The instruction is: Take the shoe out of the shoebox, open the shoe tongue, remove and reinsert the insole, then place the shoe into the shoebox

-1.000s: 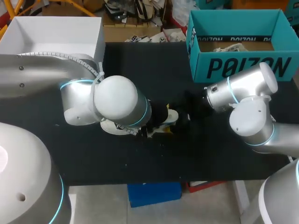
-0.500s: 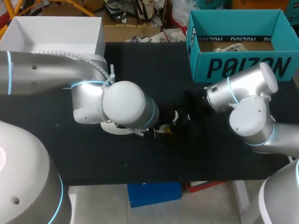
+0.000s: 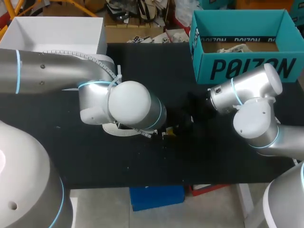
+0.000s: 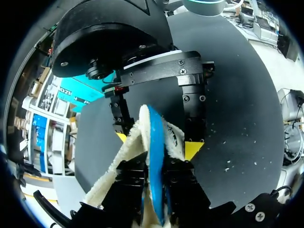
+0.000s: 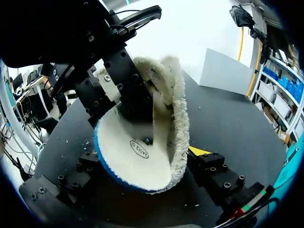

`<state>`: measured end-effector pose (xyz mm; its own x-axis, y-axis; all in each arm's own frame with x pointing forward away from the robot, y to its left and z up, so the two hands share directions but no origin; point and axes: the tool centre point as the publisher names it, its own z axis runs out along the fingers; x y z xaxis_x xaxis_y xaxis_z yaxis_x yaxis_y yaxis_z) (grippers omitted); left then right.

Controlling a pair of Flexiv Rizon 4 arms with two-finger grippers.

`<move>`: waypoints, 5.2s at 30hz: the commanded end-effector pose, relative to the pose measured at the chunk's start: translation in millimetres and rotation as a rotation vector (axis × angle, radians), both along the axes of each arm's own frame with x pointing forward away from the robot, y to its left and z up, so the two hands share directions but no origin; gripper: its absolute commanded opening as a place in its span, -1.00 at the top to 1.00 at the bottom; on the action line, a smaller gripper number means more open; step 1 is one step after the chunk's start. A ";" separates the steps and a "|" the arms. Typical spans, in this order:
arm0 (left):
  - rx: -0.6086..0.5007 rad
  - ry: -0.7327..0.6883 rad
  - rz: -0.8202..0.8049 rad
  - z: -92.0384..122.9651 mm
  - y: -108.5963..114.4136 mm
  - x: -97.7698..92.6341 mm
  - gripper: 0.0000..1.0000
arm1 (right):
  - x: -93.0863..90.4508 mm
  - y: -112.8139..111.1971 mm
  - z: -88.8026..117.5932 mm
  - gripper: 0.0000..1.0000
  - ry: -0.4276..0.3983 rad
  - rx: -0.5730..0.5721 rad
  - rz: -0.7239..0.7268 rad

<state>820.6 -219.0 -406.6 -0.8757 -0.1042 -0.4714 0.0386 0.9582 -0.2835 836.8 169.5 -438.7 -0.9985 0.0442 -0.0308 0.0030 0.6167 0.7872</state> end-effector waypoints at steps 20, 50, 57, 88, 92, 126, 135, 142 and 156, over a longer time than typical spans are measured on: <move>-0.357 0.211 -0.123 92.9 43.6 -37.9 1.00 | 1.5 0.7 -2.6 1.00 0.001 -0.003 -0.001; -0.950 0.524 -0.455 253.8 41.5 -57.6 1.00 | 1.5 0.7 -2.6 1.00 0.001 -0.003 -0.001; -1.004 0.581 -0.452 279.1 40.5 -58.4 1.00 | 1.5 0.7 -2.6 1.00 0.001 -0.003 -0.001; -1.113 0.703 -0.419 350.0 30.8 -64.8 1.00 | 1.5 0.7 -2.6 1.00 0.001 -0.003 -0.001; -1.103 0.697 -0.406 368.2 32.2 -74.7 1.00 | 1.5 0.7 -2.6 1.00 0.001 -0.003 -0.001; -1.144 0.717 -0.381 382.6 35.4 -85.0 1.00 | 0.5 -31.6 27.4 -1.00 -0.038 -0.194 -0.012; -1.144 0.717 -0.381 382.6 35.4 -85.0 1.00 | -3.4 -47.6 43.5 -1.00 0.000 -0.612 0.022; -1.144 0.717 -0.381 382.6 35.4 -85.0 1.00 | -5.3 -54.1 51.7 -1.00 0.008 -0.902 -0.016; -1.144 0.717 -0.381 382.6 35.4 -85.0 1.00 | -4.4 -55.3 60.9 -1.00 0.008 -1.083 -0.054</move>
